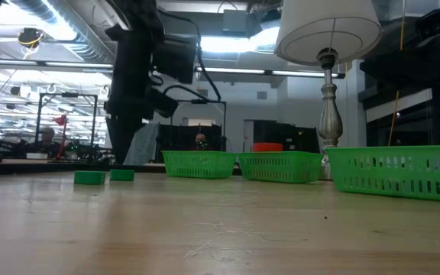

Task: Pick and place Stapler, Stapler remover, tape
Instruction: Put the top green stapler into the top basket

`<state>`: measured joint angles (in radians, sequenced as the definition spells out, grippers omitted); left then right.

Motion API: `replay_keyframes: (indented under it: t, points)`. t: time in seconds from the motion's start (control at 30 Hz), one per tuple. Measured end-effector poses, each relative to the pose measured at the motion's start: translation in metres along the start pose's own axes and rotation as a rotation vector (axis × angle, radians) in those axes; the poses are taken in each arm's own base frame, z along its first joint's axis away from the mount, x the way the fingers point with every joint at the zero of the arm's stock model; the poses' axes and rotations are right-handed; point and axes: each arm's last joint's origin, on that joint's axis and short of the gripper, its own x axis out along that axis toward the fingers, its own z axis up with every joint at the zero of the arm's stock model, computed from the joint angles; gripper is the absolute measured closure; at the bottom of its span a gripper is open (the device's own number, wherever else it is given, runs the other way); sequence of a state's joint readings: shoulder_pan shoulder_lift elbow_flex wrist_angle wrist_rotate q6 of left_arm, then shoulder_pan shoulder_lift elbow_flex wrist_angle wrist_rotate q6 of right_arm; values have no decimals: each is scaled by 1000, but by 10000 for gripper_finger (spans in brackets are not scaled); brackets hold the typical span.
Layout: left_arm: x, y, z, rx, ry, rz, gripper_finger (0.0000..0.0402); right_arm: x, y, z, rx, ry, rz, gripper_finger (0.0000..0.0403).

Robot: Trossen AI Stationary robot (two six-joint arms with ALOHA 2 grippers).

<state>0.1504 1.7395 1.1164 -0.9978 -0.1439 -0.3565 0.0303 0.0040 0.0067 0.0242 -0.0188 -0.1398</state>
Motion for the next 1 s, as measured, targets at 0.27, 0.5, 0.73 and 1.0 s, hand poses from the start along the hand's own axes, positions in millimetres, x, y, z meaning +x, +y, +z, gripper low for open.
replay_keyframes:
  t: [0.27,0.5,0.73,1.0]
  points:
    - [22,-6,10,43,17,21,187,0,0,0,0,0,0,224]
    - [32,-9,13,47,50,17,212,0,0,0,0,0,0,224]
    - [32,-11,13,46,43,-6,303,0,0,0,0,0,0,224]
    - [32,-13,12,12,53,-32,345,0,0,0,0,0,0,224]
